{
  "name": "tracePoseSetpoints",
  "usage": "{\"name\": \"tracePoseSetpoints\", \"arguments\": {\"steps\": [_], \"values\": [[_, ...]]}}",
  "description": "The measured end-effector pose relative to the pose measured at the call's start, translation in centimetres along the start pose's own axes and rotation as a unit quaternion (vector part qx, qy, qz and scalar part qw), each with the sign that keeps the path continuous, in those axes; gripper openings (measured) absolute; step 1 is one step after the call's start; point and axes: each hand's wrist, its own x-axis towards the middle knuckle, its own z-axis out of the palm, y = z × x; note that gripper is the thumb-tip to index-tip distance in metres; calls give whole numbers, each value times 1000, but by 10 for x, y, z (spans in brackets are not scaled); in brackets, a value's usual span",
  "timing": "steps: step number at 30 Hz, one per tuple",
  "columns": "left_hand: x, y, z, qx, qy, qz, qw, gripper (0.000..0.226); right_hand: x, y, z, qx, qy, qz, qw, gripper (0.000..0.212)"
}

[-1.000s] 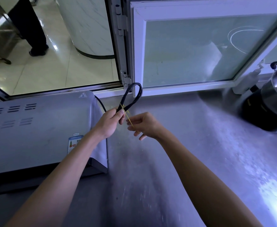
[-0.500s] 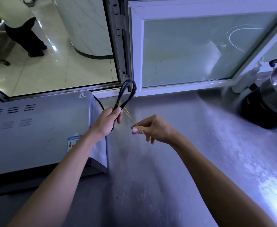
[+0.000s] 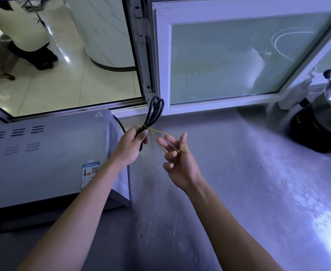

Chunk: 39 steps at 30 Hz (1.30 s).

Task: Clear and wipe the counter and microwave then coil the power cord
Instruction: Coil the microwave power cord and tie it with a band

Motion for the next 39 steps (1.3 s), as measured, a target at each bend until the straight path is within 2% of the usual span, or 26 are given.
{"name": "tracePoseSetpoints", "arguments": {"steps": [3,5,12,16,20,25,30,34,39], "values": [[1,0,4,-1,14,11,1000,17,-2,4,-1,52,27,27,998,48],[-1,2,6,23,9,26,999,13,-3,5,-2,72,44,40,996,48],[-11,3,6,135,-1,71,988,20,-4,1,-3,61,70,80,992,53],[-10,6,0,208,1,126,970,30,-7,-13,-9,14,47,87,995,61],[-8,8,1,240,9,188,952,30,-14,-25,-15,-4,5,98,995,73],[-2,6,-2,334,-16,294,895,14,-19,-32,-25,-44,-21,115,992,81],[3,6,-7,470,-74,338,812,26,-24,-31,-35,-90,-22,138,986,80],[5,7,-9,534,-88,373,754,39,-18,-29,-37,-89,15,143,986,80],[5,11,-6,565,-110,392,717,35,-6,-23,-32,-129,80,147,977,75]]}}
